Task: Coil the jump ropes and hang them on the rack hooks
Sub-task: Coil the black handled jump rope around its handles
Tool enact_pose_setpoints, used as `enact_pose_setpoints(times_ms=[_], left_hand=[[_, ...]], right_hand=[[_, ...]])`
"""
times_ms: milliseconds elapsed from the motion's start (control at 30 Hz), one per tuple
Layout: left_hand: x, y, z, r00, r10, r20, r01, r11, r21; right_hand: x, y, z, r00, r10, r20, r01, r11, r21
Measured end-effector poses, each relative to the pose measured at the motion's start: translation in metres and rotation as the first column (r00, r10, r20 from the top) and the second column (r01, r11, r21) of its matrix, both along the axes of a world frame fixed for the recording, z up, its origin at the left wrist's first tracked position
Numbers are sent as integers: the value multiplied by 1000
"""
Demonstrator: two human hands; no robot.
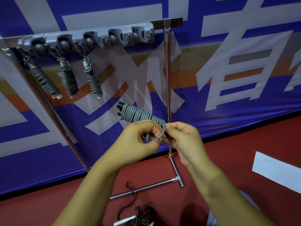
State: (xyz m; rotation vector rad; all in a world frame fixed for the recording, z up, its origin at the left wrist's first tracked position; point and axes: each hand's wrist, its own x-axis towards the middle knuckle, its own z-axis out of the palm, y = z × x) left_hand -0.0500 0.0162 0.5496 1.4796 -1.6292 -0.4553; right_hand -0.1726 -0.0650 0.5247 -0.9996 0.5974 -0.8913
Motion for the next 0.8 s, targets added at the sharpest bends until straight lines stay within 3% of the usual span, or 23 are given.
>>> enact_pose_setpoints(times_ms=[67,200,300,467,600,800], left_hand=[[6,3,5,994,-88,-65,97,983,156],[21,10,17,960,-170,-224,238,916,324],[24,13,23,933,-252,-255,342,840,421],[21,7,16,866,-278,-416,457,777,432],[21,5,11,806,-178,-565,454,798,396],[16,-1,9,917,-184,-353,341,822,457]], right_hand=[[1,1,-2,1000,-7,-13,7,1000,-11],[-1,-1,-4,998,-38,-41,36,998,-59],[-2,0,-6,995,-82,-60,76,992,-99],[-1,2,-10,967,-198,-162,137,935,-327],[-3,-6,-11,953,-246,-178,152,895,-420],[-4,-10,-11,964,-201,-172,101,881,-463]])
